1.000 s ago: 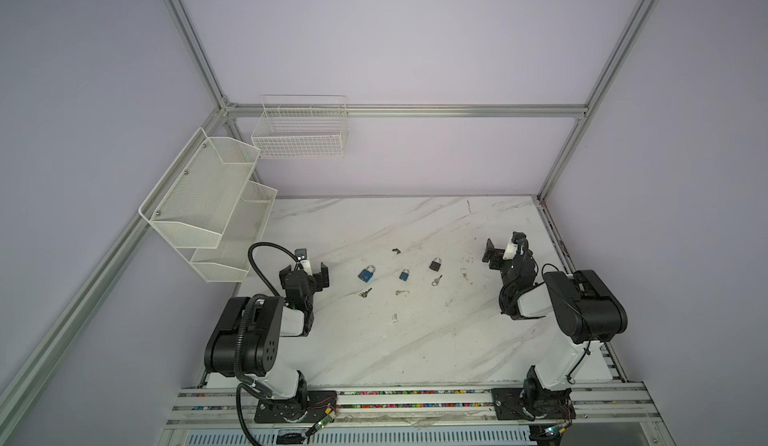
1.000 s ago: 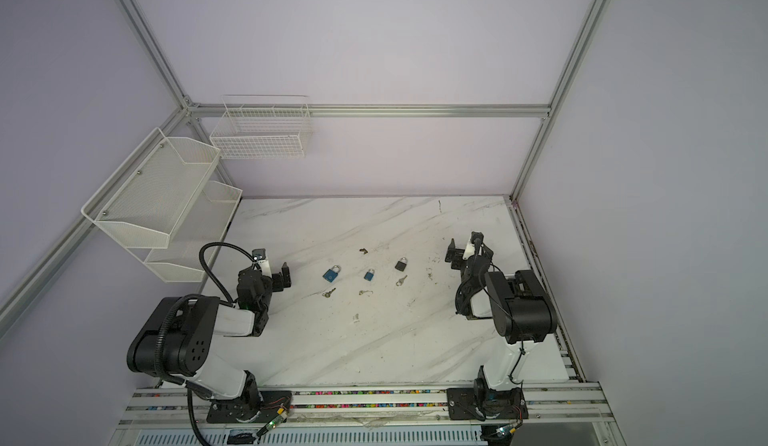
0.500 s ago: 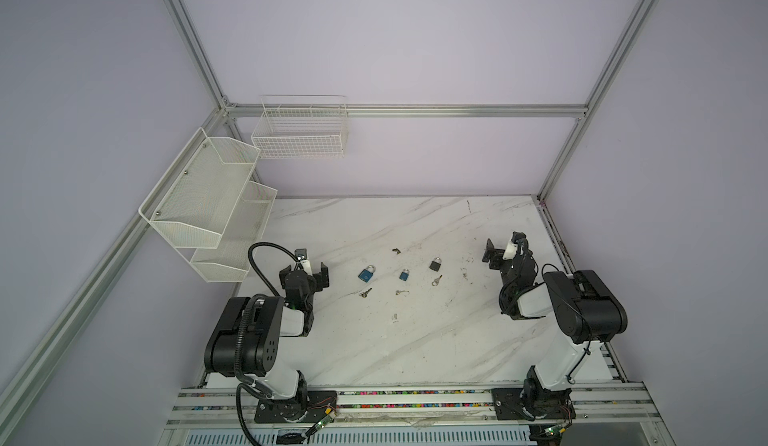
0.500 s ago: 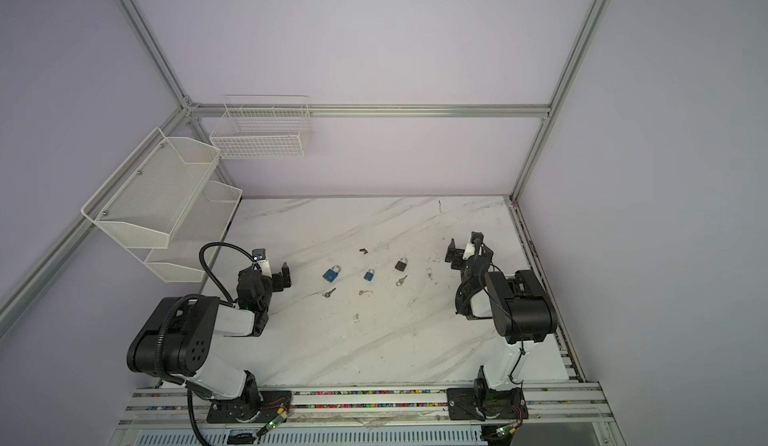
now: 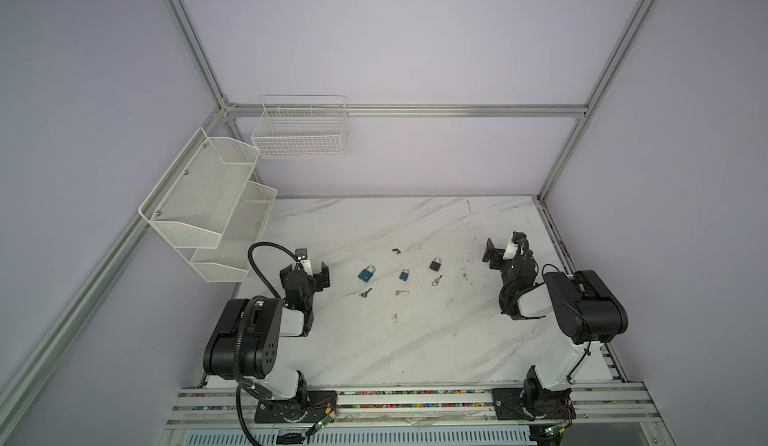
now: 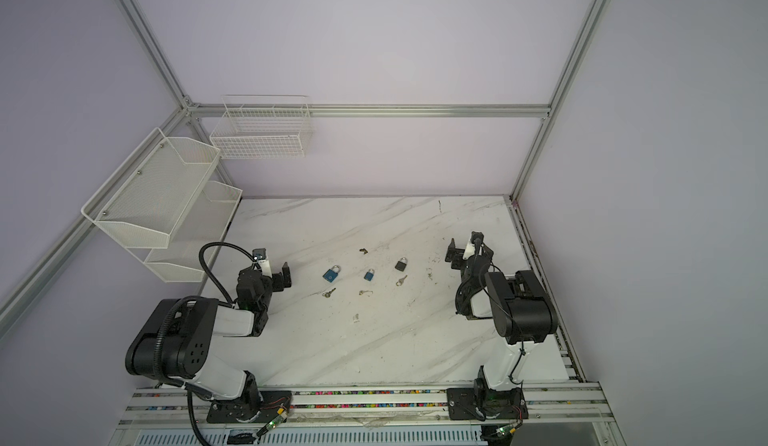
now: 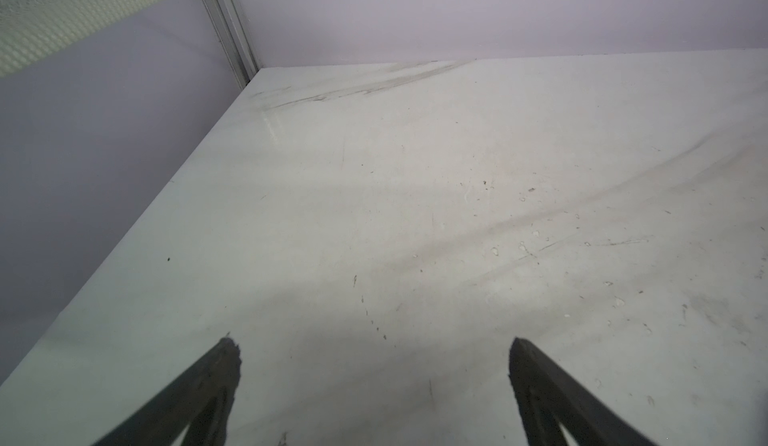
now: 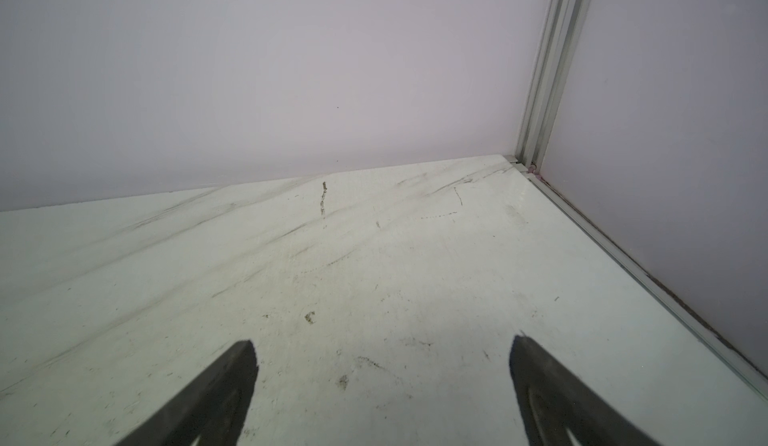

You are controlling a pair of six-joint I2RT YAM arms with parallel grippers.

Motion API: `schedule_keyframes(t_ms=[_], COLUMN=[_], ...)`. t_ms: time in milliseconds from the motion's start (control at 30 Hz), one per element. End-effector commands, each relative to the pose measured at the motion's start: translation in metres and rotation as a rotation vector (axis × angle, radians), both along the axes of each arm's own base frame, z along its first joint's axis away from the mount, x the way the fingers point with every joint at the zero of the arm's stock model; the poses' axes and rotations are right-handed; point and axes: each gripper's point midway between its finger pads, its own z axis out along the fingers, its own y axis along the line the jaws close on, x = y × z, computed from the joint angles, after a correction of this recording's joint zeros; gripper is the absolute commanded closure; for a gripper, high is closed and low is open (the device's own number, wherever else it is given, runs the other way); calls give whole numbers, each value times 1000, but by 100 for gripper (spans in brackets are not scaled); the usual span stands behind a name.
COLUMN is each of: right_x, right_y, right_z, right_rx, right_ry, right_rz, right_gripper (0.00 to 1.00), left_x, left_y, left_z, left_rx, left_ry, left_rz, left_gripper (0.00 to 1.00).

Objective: Unlock with the key

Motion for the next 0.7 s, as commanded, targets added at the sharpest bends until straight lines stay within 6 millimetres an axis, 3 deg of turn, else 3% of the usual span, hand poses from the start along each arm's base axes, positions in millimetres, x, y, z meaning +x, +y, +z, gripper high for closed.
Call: schedule_keyframes(t_ms=[0,200,333,467,600,667], right_x=[-6,-12,-17,-22,-20,-18], right_y=[-1,-7,-22,-18,-32,-28], right_z=[29,50,65,86,81,76], right_rx=[-1,30,126,172,363,409], right_ry=[-86,-93,-86,-102,8,71], right_rz=[-9,-39,-138,-115,-246,-243], right_gripper=[3,2,3,3,2,2], left_x=[10,0,-9,-14,-17,-20], left_y=[-2,-1,4,1,1,5], left_z=[43,76,102,121,135,138], left_rx=[0,-6,-102,-190,-313,-400], left_ry=[-117,-163,-195,-204,-208,-213], left_rz=[-13,-6,50,51,87,139], left_gripper=[0,0,0,0,0,0])
